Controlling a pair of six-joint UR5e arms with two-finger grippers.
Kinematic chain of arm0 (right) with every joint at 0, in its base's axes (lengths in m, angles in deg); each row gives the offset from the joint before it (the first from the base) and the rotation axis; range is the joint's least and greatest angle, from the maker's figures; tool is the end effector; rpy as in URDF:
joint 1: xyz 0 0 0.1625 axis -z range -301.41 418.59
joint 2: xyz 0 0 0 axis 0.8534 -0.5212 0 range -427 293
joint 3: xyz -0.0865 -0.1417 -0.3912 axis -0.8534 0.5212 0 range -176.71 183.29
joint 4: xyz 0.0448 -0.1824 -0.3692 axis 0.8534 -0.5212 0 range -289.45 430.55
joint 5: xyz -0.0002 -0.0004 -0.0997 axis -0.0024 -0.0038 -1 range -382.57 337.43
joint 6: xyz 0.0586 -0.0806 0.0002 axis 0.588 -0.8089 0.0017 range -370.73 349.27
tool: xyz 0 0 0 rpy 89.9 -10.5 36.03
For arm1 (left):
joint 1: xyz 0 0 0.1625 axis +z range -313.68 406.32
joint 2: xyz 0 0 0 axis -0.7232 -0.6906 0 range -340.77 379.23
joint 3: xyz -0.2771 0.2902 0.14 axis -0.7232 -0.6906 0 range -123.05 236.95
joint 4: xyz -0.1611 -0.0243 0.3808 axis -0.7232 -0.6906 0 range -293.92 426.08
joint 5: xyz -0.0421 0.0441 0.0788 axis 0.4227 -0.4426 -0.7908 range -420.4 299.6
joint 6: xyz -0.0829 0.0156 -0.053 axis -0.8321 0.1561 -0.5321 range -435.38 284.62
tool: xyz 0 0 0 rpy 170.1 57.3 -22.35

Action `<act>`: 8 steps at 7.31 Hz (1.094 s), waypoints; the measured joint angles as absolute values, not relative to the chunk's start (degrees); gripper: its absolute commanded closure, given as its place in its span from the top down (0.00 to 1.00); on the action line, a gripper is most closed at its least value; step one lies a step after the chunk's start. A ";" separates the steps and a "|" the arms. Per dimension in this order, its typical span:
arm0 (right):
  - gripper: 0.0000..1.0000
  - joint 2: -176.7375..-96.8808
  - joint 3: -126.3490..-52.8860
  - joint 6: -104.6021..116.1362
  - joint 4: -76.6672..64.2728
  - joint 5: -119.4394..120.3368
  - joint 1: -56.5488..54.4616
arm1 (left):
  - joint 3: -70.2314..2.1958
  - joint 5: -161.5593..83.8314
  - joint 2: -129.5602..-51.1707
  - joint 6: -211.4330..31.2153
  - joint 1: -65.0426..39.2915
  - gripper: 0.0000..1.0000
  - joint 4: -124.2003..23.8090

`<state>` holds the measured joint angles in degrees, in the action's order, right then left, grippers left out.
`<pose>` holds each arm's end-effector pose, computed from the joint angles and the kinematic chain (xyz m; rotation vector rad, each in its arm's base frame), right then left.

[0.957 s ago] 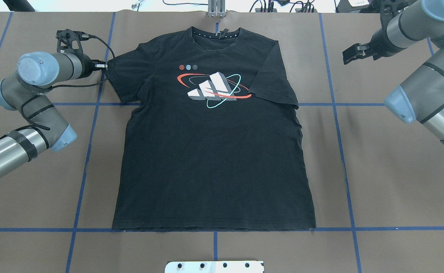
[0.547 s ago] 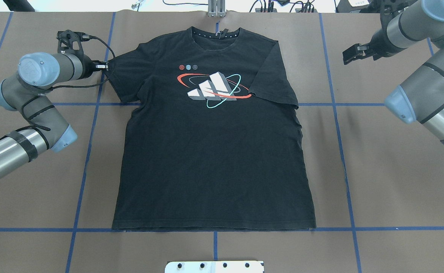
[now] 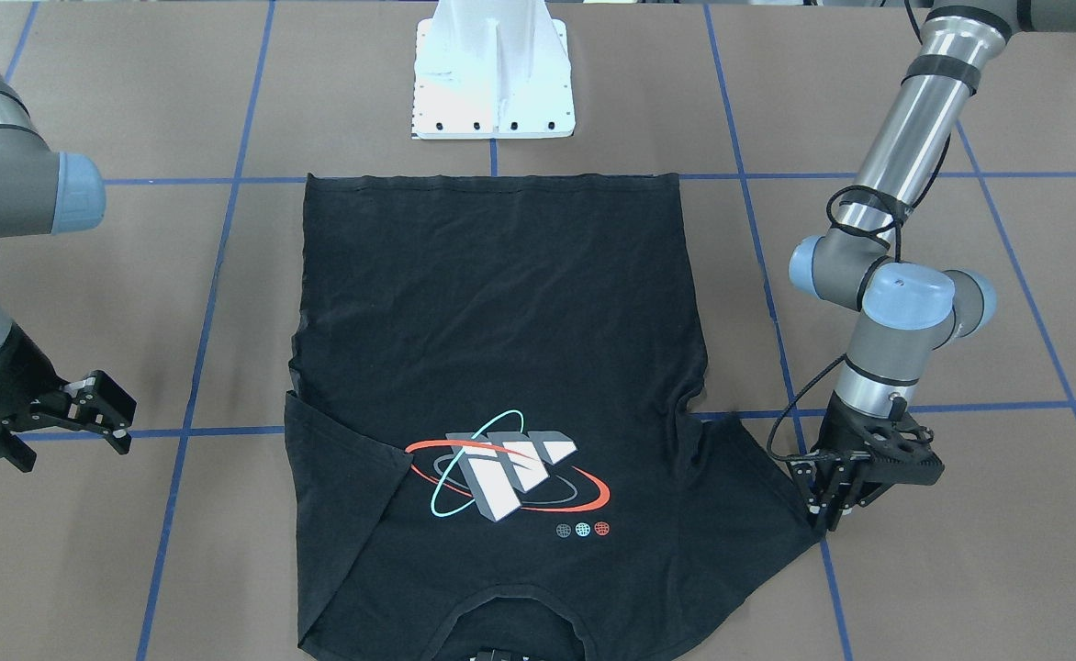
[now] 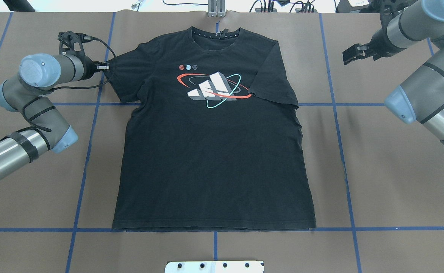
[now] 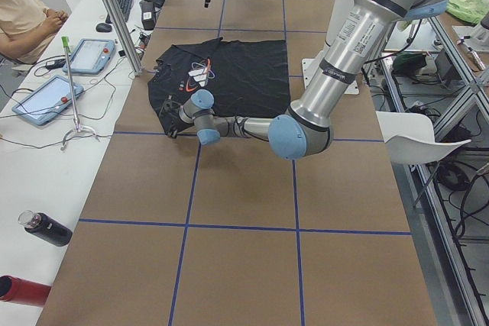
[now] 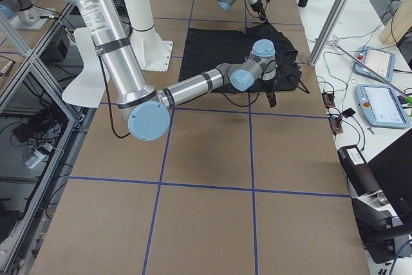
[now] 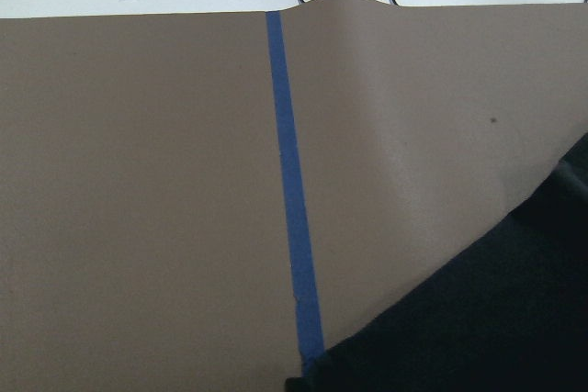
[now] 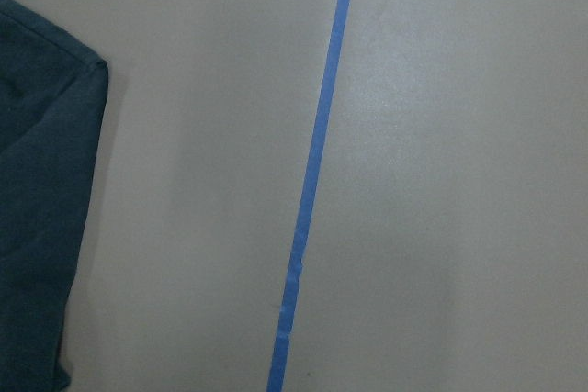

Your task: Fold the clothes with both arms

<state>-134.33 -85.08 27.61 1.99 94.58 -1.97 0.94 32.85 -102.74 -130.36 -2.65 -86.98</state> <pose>-0.2495 -0.6208 0.4119 0.3512 -0.7796 -0.0299 0.3975 -0.6512 0.4978 0.6759 0.8273 -0.1898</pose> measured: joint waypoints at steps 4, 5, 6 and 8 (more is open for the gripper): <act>1.00 -134.24 -85.13 27.70 1.96 94.59 -1.97 | -4.50 32.95 -102.27 -129.92 -3.30 0.00 -84.75; 1.00 -134.24 -85.13 27.73 1.98 94.58 -1.97 | -7.54 32.93 -102.48 -130.61 -3.28 0.00 -80.97; 1.00 -134.24 -85.15 27.77 1.99 94.58 -1.97 | -11.45 32.89 -102.88 -132.11 -2.93 0.00 -75.49; 1.00 -134.24 -85.23 28.16 1.99 94.59 -1.97 | -17.11 32.70 -106.49 -138.94 -0.37 0.00 -63.50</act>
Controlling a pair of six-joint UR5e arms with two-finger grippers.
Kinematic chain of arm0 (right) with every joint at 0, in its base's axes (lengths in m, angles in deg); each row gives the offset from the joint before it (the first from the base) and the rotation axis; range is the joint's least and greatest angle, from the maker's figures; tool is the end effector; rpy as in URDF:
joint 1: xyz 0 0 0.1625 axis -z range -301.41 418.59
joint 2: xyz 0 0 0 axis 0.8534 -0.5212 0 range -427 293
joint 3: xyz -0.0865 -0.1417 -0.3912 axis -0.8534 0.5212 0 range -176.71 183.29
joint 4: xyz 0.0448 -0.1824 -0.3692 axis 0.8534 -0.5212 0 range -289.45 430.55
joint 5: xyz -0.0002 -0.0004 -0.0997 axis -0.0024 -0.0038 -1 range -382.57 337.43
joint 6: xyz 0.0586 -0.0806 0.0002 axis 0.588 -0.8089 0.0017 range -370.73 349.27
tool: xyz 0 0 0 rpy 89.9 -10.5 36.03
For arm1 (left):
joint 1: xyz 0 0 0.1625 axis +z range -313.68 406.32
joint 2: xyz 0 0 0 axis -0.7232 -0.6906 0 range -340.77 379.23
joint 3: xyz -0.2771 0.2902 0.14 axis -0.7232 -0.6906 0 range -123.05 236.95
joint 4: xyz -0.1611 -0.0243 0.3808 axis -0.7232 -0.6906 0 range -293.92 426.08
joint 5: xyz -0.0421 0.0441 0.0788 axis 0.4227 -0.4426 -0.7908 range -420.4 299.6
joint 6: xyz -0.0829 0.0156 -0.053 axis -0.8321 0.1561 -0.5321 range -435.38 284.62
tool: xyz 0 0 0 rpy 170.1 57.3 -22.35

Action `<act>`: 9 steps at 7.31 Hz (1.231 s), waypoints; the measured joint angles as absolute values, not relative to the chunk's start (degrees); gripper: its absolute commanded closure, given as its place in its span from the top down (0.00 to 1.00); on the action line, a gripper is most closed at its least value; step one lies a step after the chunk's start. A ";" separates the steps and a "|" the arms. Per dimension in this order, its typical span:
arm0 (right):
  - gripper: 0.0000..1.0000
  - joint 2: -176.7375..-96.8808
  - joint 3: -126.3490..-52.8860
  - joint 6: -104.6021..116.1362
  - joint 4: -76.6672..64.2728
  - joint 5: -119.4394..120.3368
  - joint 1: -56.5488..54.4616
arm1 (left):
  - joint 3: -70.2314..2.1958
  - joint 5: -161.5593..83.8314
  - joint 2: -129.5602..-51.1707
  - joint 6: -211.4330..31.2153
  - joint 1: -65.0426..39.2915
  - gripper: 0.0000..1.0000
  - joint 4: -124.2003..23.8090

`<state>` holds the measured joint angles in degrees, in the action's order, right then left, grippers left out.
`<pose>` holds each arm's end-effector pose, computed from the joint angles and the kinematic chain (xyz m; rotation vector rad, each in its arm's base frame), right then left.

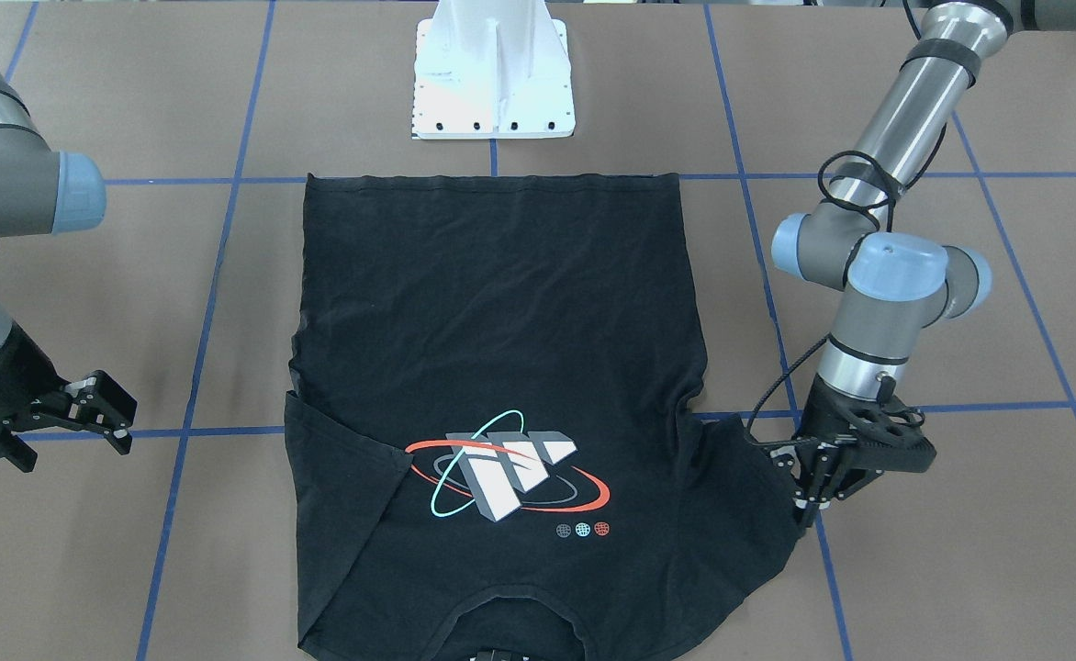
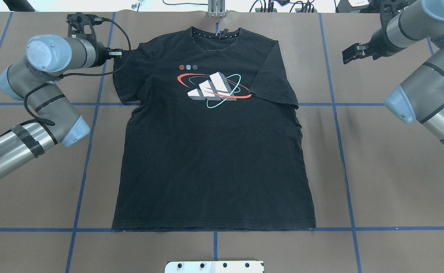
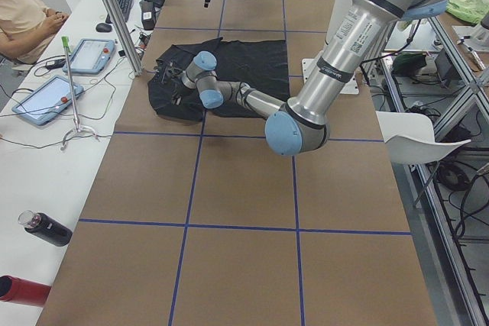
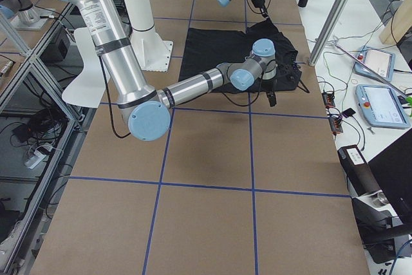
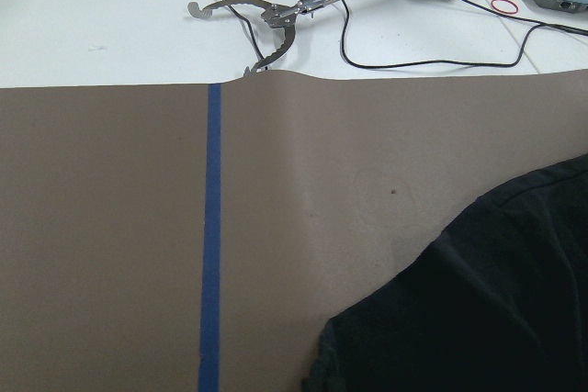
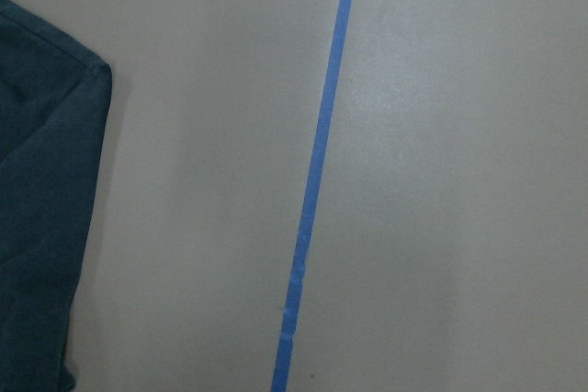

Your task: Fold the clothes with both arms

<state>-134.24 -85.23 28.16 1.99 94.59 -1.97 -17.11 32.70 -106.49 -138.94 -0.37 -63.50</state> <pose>-0.2495 -0.6208 0.4096 0.3508 -0.7834 -0.0220 0.4238 -0.6360 0.3397 0.5801 0.8647 -0.2932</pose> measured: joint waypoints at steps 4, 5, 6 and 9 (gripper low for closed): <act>1.00 -134.24 -85.22 28.55 2.00 94.58 -1.97 | -11.93 29.57 -117.13 -148.75 5.95 0.00 -54.98; 1.00 -134.24 -85.22 28.55 2.00 94.58 -1.94 | -10.00 29.19 -118.42 -149.10 6.30 0.51 -54.98; 1.00 -134.25 -85.21 28.55 1.99 94.58 -1.88 | -9.26 29.05 -118.71 -148.87 6.38 1.00 -55.03; 1.00 -134.34 -86.73 31.14 2.03 94.54 -1.41 | -16.82 29.81 -113.98 -141.87 5.72 1.00 -56.31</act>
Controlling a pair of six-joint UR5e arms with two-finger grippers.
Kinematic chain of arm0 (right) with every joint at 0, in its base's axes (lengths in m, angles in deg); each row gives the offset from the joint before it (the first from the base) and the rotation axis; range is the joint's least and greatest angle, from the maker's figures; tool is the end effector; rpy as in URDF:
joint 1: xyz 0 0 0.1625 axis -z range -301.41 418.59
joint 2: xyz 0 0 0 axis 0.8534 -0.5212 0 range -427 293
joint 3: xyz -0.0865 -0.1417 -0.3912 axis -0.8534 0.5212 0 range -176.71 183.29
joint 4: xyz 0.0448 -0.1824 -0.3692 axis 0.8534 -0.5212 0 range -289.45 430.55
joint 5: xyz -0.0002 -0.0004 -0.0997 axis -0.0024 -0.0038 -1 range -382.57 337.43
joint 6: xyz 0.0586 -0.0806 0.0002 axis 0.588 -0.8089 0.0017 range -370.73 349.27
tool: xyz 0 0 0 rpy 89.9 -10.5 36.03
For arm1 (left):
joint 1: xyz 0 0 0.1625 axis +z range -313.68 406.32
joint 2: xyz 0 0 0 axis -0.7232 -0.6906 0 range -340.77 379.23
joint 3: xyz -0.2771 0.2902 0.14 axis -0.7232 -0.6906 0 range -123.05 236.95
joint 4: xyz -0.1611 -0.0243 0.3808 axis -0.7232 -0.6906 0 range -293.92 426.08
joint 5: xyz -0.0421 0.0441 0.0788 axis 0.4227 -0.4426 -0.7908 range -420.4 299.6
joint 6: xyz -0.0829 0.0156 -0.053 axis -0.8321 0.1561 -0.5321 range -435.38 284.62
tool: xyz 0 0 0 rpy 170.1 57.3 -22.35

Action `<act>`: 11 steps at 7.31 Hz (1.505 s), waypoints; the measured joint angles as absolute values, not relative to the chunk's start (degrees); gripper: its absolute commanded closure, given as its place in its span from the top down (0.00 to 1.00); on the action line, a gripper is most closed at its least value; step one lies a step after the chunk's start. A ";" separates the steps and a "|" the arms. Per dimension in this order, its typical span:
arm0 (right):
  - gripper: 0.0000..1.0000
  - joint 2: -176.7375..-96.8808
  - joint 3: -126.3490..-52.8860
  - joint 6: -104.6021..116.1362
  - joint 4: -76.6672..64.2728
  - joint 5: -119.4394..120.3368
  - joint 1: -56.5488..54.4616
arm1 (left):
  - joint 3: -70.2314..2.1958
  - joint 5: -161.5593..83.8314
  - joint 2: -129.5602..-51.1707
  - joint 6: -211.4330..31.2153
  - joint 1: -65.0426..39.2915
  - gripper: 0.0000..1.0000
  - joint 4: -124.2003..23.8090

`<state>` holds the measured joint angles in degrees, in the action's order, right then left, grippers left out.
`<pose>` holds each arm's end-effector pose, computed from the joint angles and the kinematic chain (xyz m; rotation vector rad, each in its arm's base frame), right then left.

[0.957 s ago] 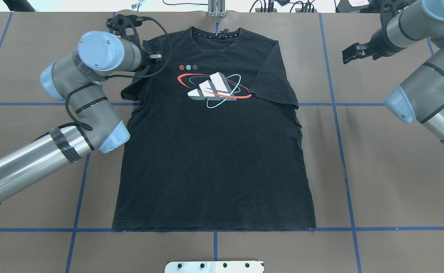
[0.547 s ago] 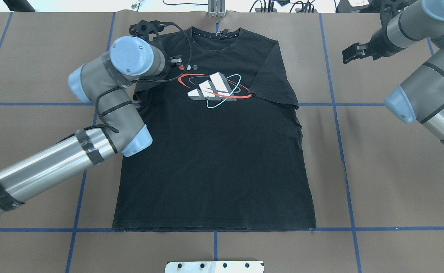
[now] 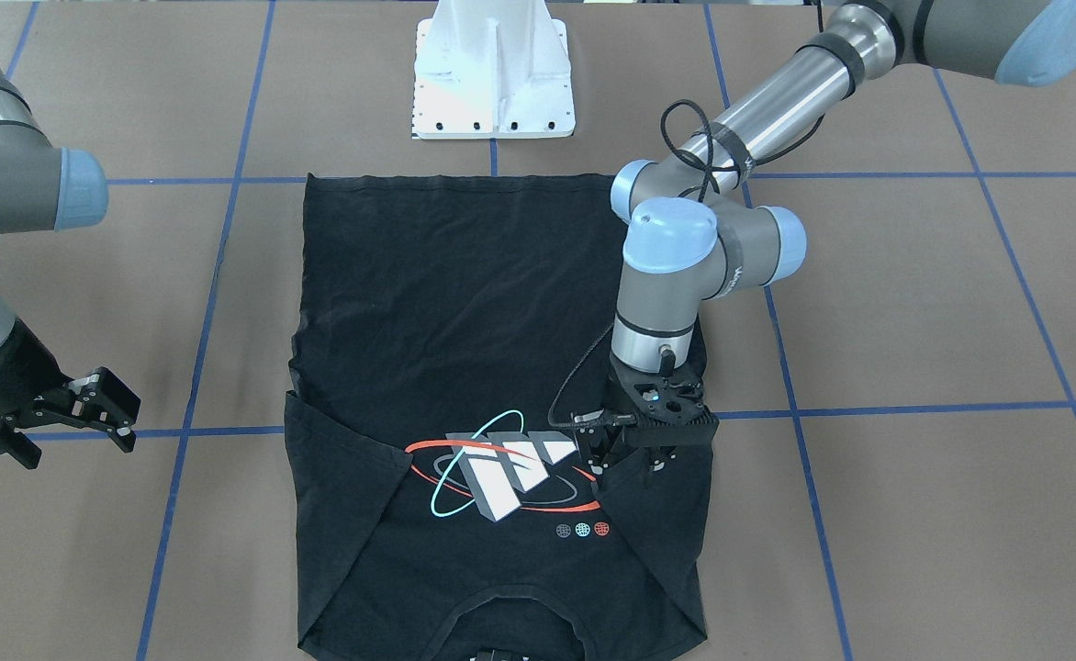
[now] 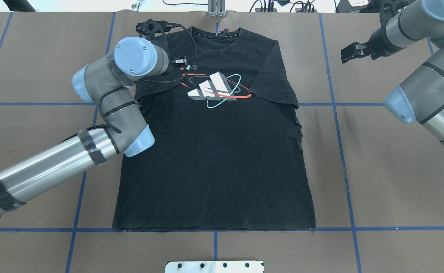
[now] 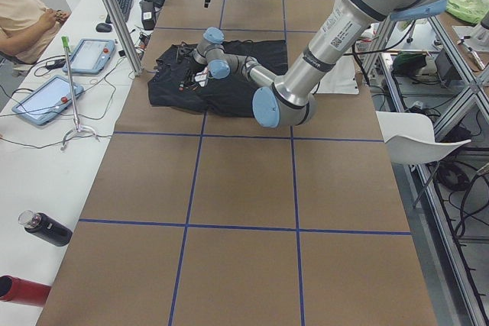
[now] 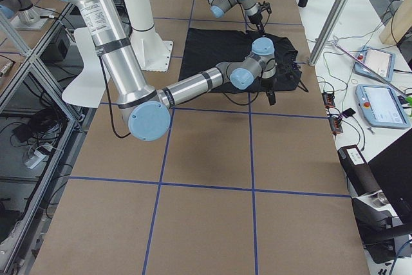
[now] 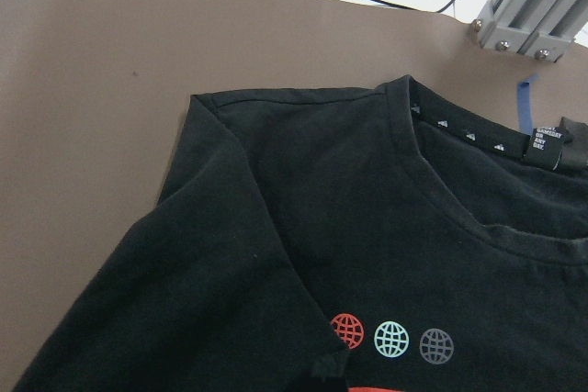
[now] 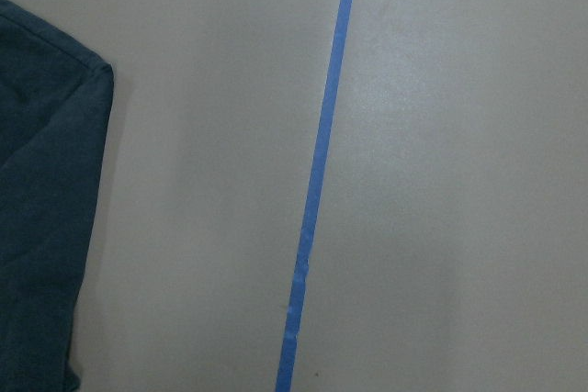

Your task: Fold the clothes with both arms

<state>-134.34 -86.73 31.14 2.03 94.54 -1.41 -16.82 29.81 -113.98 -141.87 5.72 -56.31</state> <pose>-0.2533 -0.6146 0.3977 0.3478 -0.8064 0.0114 0.5034 -0.6065 0.2593 0.5492 0.8831 -0.2692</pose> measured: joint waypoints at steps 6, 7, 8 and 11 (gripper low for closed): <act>1.00 -151.47 -114.09 57.98 1.04 78.94 19.07 | -52.46 38.10 -86.95 -136.44 9.36 1.00 -55.20; 1.00 -156.15 -119.01 62.56 1.05 74.58 25.47 | -55.39 36.86 -83.01 -138.72 13.09 1.00 -55.30; 1.00 -160.67 -123.00 66.70 1.08 69.59 32.22 | -58.27 34.27 -78.83 -141.79 17.72 1.00 -55.37; 1.00 -166.70 -127.61 75.69 1.11 57.15 46.97 | -62.28 25.92 -70.70 -153.23 32.13 0.99 -55.56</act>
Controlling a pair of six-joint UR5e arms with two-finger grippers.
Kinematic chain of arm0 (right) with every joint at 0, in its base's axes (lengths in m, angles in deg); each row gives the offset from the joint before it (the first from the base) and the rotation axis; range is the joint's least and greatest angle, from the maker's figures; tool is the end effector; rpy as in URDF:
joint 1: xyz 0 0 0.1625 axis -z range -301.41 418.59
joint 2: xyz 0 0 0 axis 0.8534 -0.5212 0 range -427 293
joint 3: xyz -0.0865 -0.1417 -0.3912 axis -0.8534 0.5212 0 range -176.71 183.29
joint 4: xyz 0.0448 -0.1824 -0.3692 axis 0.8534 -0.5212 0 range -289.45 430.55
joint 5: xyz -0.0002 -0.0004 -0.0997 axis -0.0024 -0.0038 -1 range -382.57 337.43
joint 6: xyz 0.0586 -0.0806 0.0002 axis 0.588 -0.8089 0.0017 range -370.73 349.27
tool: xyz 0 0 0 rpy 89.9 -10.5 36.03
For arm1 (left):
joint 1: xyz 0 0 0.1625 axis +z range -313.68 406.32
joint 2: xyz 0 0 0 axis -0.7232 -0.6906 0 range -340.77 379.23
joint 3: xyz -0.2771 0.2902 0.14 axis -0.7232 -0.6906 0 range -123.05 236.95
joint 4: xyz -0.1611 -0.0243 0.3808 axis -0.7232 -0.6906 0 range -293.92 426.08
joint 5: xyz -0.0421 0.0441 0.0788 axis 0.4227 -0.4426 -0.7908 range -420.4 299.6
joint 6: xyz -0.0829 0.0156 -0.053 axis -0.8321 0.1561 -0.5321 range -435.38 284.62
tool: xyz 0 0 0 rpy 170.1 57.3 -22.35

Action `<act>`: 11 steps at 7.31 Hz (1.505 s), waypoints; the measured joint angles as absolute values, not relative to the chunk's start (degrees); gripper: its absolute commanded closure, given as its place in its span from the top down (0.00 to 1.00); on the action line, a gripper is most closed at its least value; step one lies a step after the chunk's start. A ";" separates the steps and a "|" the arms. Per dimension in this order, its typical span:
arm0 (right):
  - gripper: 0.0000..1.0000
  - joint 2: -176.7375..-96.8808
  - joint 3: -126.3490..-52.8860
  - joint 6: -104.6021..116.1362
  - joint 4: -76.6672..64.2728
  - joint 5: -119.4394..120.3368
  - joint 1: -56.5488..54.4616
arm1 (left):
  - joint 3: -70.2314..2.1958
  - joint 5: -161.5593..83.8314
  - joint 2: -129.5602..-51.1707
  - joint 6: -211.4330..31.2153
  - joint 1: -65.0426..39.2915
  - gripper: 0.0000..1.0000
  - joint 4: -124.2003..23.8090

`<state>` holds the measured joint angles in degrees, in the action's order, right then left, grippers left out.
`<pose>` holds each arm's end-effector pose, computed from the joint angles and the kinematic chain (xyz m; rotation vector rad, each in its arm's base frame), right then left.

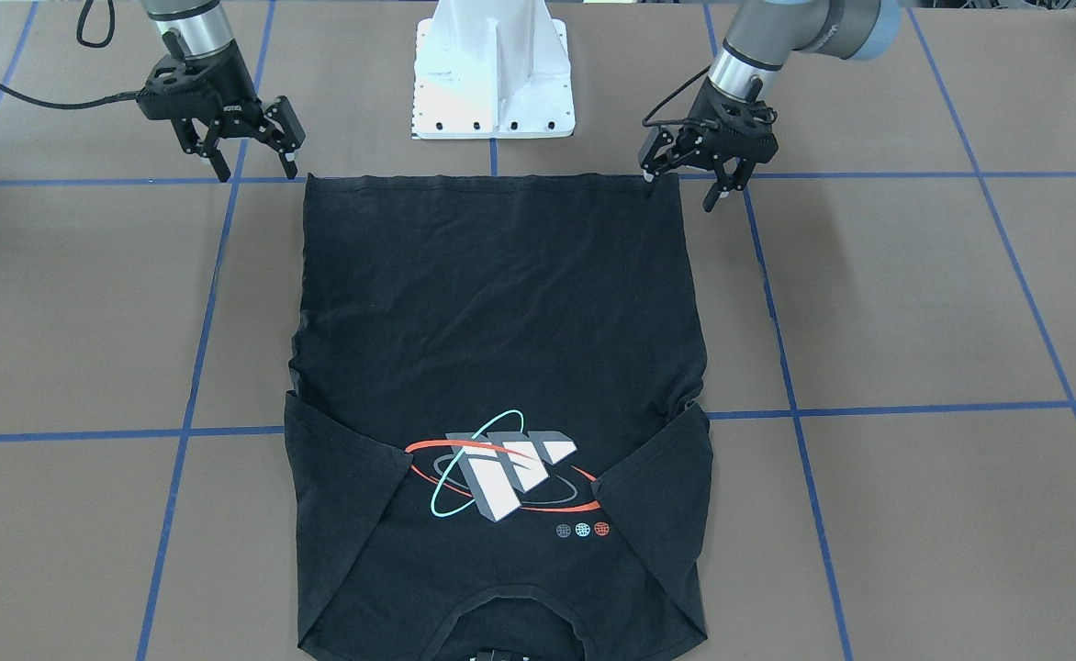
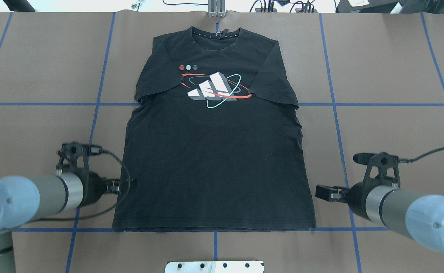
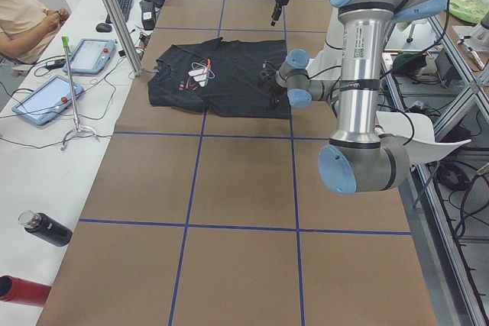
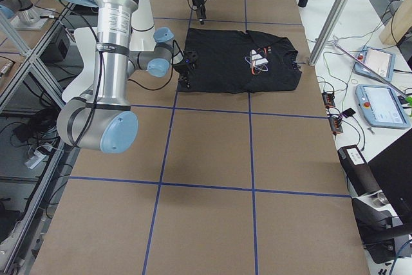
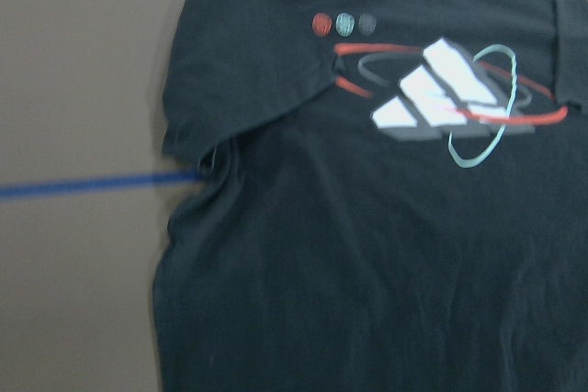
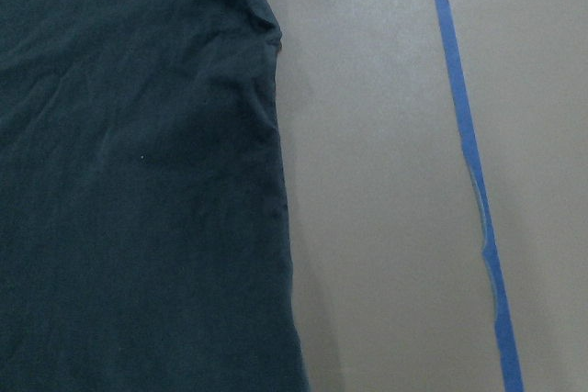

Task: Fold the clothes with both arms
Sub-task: 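Move both grippers to the shirt's hem corners nearest the robot, then grasp the hem corners with both grippers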

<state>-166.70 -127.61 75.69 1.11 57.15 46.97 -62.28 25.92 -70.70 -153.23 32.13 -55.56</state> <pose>-0.3639 -0.2291 0.3607 0.2851 -0.8725 0.2114 0.4286 -0.2524 0.3579 0.2985 1.0199 -0.0664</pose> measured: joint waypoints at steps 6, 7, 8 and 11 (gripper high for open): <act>1.00 -167.06 -128.27 76.63 1.12 55.38 48.65 | -61.13 23.28 -69.17 -160.34 40.22 0.63 -55.21; 1.00 -167.03 -128.24 76.63 1.11 55.24 48.68 | -61.10 23.40 -68.97 -160.24 40.20 0.63 -55.19; 1.00 -167.03 -128.21 76.63 1.12 55.12 48.71 | -61.09 23.48 -68.71 -160.14 40.12 0.63 -55.15; 1.00 -167.02 -128.20 76.63 1.12 55.00 48.74 | -60.61 23.56 -68.25 -159.97 40.08 0.60 -55.12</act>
